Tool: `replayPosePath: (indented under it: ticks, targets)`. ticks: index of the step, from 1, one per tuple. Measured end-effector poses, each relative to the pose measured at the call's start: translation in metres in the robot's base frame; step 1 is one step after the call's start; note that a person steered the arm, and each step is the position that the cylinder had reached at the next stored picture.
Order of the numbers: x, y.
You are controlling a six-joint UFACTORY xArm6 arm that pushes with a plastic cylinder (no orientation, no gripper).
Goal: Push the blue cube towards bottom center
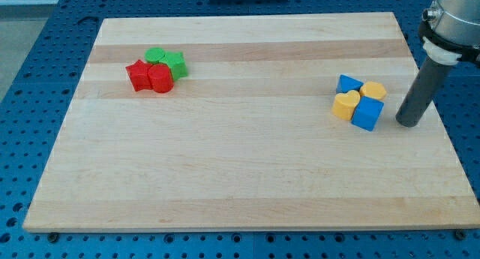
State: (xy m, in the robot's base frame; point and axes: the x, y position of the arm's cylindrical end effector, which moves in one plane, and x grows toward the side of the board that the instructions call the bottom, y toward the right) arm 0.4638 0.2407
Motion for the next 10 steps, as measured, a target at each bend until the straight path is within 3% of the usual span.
replayPosePath:
  ticks: [2,6,7,9,10]
  targets:
    - [-0.025,-0.005]
    - [-0.018,-0.043]
    - [-0.013,-0.053]
    - [0.045,-0.116]
    - [0.03,-0.084]
